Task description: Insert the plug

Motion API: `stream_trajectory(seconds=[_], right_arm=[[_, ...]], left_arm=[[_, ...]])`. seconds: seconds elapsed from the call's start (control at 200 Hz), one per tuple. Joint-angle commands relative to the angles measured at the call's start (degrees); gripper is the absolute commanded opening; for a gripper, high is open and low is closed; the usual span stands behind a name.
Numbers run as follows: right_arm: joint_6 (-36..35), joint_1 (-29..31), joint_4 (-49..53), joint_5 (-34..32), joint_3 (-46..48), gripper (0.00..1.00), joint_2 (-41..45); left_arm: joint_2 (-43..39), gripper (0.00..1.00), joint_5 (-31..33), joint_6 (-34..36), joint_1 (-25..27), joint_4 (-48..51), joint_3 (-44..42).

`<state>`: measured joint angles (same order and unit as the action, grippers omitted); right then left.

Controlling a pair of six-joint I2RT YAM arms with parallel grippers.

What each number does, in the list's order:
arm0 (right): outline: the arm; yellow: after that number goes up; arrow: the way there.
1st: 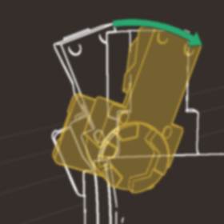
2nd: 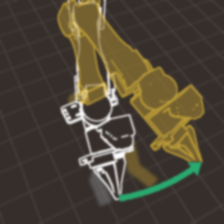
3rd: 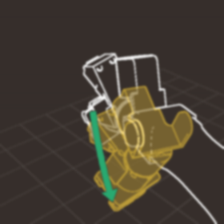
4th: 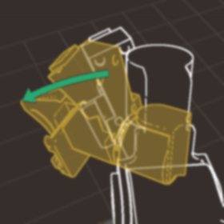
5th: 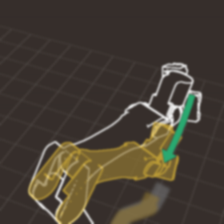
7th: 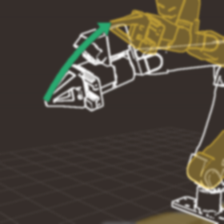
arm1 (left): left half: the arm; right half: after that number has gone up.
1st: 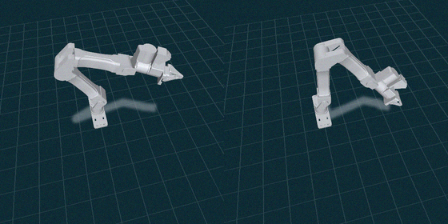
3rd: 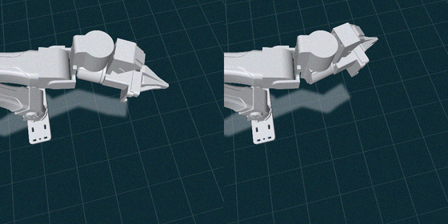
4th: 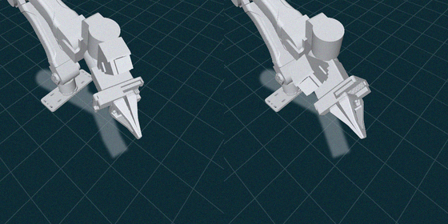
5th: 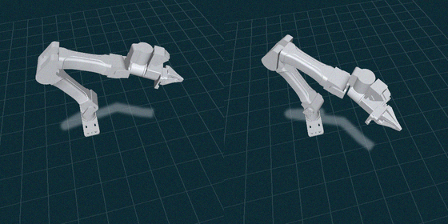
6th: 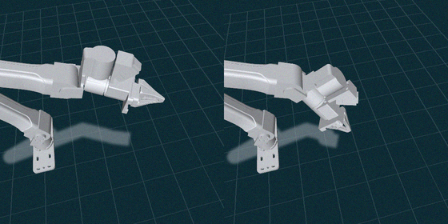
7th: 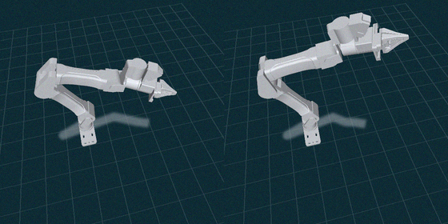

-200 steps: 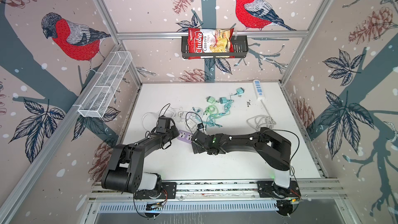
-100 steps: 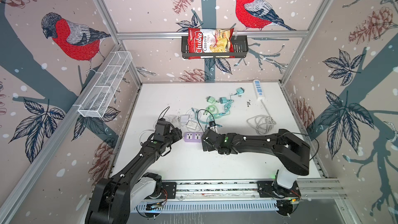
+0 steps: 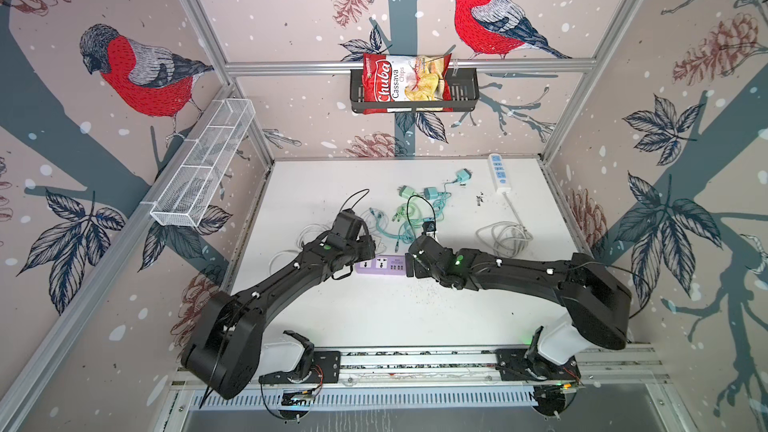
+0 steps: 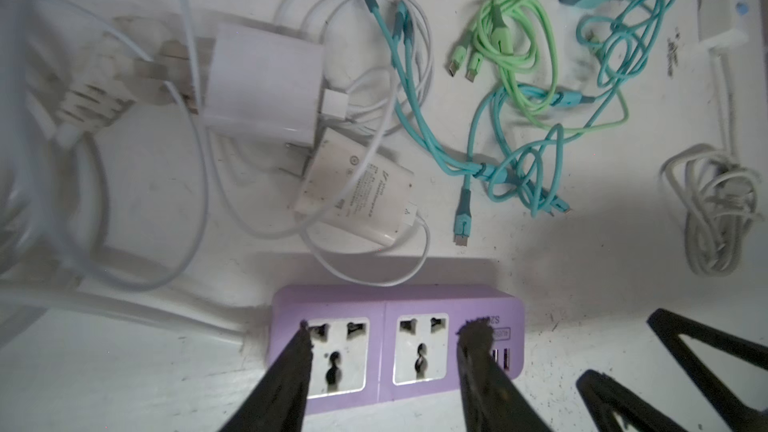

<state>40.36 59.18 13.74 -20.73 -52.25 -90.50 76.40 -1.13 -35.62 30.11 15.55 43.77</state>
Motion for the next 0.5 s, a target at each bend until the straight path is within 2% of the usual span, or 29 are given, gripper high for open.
stream_trajectory(seconds=[0.0, 0.18, 0.285, 0.495], right_arm=[[-0.98, -1.03, -0.88, -0.11, 1.41, 0.99, 1.72], [-1.16, -2.3, -1.72, 0.23, 3.63, 0.99, 4.21], [-1.07, -2.68, -2.24, 0.47, 4.65, 0.99, 4.88], [-0.64, -2.7, -3.29, 0.7, 5.84, 0.99, 5.58]], left_arm=[[3.27, 0.59, 4.28, -1.86, 2.69, 1.44, 2.18], [9.23, 0.65, 4.85, -2.68, 2.94, 0.42, 5.29], [12.31, 0.69, 8.01, -2.67, 2.9, 3.41, 8.98], [16.86, 0.7, 8.49, -2.26, 1.57, 5.02, 12.7]])
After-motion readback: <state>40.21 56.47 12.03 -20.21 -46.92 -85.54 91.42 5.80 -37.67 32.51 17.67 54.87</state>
